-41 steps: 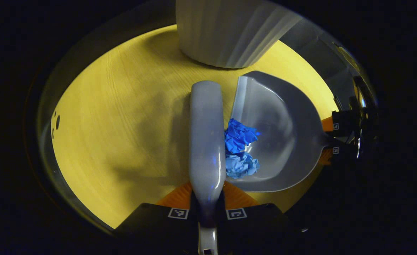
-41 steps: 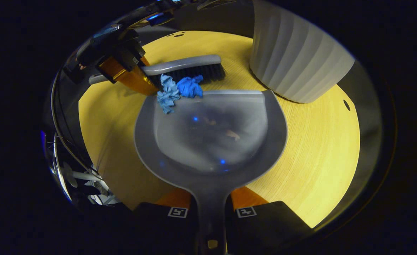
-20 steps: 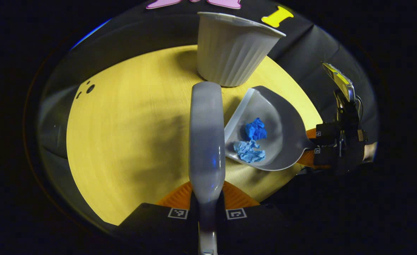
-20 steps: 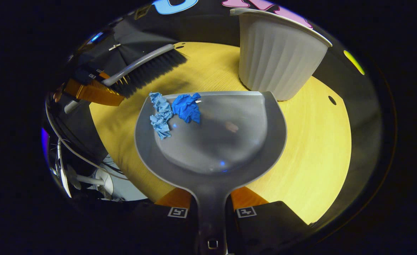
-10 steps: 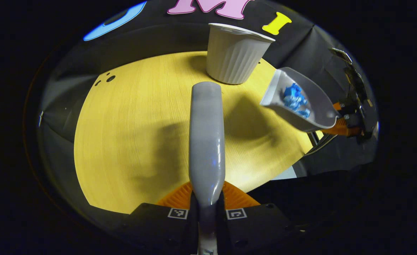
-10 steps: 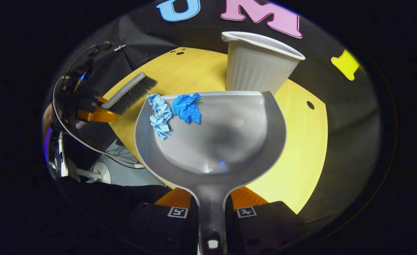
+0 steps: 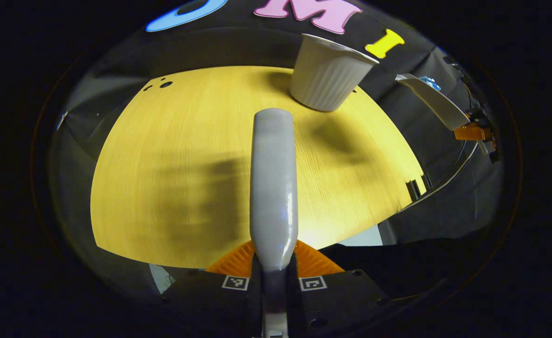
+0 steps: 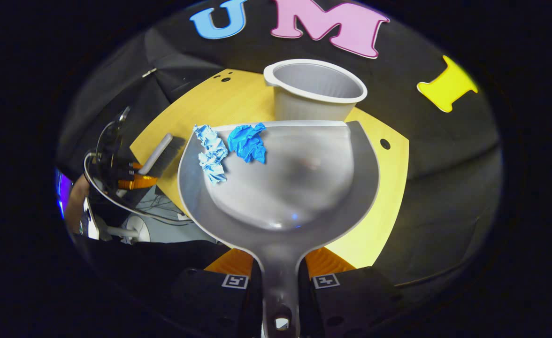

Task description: Pick up the small broom and dustpan from the desktop, sweep the trash into the dustpan with the broom, and then empty the trash into the garbage bin.

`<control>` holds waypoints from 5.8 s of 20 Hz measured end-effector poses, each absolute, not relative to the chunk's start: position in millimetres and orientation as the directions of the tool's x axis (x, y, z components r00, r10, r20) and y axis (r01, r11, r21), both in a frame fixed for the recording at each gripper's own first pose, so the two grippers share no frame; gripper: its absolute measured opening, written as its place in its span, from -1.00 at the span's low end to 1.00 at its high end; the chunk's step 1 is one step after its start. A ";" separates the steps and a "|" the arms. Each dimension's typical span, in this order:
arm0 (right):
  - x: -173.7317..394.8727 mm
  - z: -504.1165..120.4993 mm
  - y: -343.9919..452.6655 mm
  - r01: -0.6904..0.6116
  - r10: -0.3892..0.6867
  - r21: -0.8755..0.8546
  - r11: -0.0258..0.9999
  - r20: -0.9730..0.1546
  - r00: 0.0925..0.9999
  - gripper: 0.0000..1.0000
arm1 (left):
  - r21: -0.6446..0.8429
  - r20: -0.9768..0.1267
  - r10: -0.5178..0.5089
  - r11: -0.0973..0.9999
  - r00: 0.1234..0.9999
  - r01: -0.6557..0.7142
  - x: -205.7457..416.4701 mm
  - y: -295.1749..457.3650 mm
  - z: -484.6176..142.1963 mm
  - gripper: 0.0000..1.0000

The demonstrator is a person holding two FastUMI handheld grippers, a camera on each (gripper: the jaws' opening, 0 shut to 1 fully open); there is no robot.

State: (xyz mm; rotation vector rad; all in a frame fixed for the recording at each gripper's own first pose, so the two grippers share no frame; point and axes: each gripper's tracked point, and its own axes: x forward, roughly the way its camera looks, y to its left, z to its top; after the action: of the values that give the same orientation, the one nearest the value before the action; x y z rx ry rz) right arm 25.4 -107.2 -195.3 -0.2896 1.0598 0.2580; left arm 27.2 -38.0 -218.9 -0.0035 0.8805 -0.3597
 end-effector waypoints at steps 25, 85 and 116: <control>228.1 -197.3 -130.2 -0.181 -0.242 -0.470 0.864 -0.702 0.669 -0.31 | -0.161 -0.688 -0.303 0.950 0.659 0.269 63.1 -19.4 -161.5 -0.51; 307.7 -161.2 -143.7 -0.194 -0.186 -0.691 0.697 -0.435 0.881 -0.31 | -0.062 -0.662 -0.072 0.997 0.746 0.041 84.5 -46.8 -138.2 -0.51; 50.4 -357.0 122.0 0.009 0.113 0.142 0.990 -0.822 0.559 -0.31 | -0.008 -0.785 -0.159 0.969 0.599 0.247 95.1 75.3 -272.7 -0.46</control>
State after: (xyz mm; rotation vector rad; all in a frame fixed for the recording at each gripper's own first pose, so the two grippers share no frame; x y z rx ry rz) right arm 50.4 122.0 -357.0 0.1358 0.9769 0.0613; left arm 95.1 75.3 -272.7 0.1054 0.8990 -0.2354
